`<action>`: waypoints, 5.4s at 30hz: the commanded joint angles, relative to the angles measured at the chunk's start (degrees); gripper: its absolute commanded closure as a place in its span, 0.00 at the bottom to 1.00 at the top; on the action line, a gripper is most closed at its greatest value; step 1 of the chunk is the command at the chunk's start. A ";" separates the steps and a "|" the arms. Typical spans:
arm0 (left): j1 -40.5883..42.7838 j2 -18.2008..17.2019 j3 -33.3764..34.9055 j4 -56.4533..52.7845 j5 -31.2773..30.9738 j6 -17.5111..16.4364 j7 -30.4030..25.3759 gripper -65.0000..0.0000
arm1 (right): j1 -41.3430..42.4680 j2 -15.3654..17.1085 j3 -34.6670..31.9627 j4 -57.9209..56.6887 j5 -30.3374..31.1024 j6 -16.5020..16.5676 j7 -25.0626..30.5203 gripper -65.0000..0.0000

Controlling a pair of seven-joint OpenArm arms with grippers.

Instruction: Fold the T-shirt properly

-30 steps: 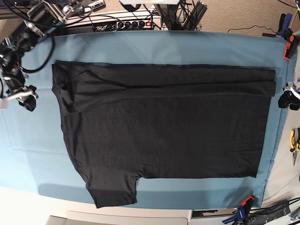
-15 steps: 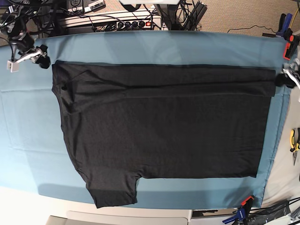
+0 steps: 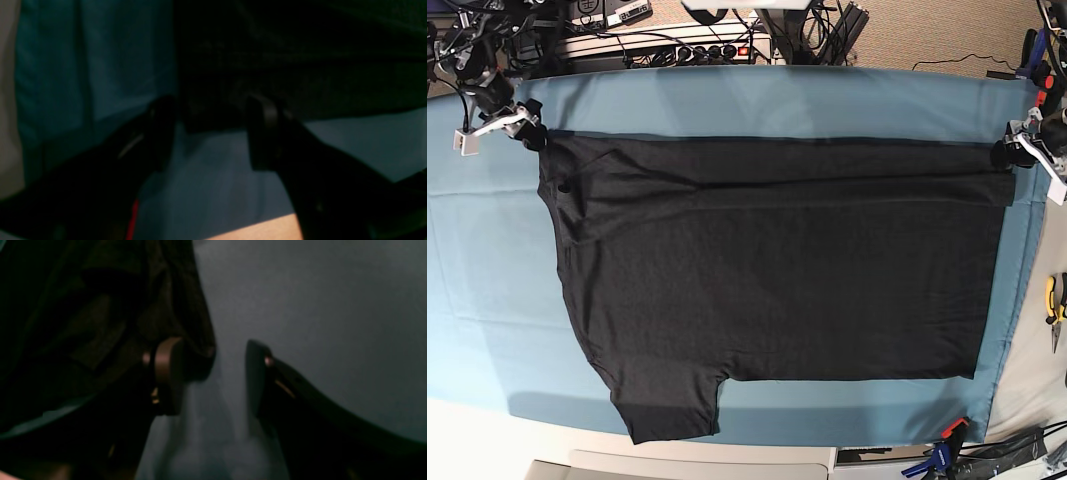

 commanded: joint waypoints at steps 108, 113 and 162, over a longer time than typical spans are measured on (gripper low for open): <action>14.05 -0.52 -12.22 0.55 -12.50 -6.08 4.98 0.42 | -14.25 5.55 5.14 8.96 0.11 2.75 -2.40 0.55; 14.05 -0.52 -12.22 0.55 -12.66 -6.10 5.01 0.42 | -14.25 5.55 5.16 8.96 0.04 2.75 -0.20 0.54; -7.41 -21.51 -7.08 18.56 6.36 0.66 -8.98 0.57 | 62.60 7.63 -28.28 -29.77 -36.22 -1.57 19.37 0.54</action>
